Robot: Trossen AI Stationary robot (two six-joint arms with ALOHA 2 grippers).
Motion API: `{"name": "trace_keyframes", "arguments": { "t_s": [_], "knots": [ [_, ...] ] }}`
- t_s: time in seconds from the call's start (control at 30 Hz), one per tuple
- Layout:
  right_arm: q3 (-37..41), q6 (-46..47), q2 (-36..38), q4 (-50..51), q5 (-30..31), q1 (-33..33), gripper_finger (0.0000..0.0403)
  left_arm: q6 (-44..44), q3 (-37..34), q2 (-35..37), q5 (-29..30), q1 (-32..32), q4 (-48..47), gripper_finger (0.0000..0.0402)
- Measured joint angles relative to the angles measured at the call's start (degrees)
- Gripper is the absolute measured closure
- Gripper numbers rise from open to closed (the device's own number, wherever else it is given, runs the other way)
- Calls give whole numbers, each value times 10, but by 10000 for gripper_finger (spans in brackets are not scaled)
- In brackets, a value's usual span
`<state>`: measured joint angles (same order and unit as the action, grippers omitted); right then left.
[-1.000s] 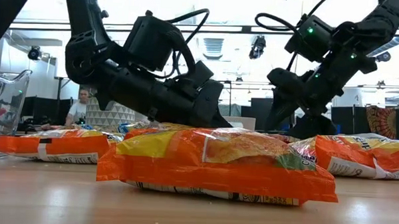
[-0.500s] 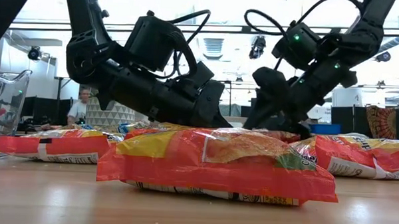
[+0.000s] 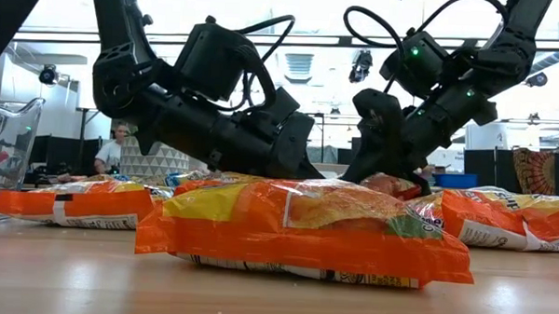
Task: Sort Maruchan noodles
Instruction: Put the left red noodle pack into the white bin
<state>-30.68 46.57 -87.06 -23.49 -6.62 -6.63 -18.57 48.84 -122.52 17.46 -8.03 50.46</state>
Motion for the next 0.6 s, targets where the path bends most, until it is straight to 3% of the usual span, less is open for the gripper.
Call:
{"name": "trace_keyframes", "arguments": {
  "t_s": [0.13,0.27,0.6],
  "knots": [
    [0,-2,7,-2,-16,0,338,0,-1,10,-5,-3,-4,363],
    [0,-13,24,2,-46,0,373,8,-6,34,-38,-6,-12,363],
    [1,-44,132,10,-86,1,379,70,-63,197,-103,-6,-56,363]
  ]
}}
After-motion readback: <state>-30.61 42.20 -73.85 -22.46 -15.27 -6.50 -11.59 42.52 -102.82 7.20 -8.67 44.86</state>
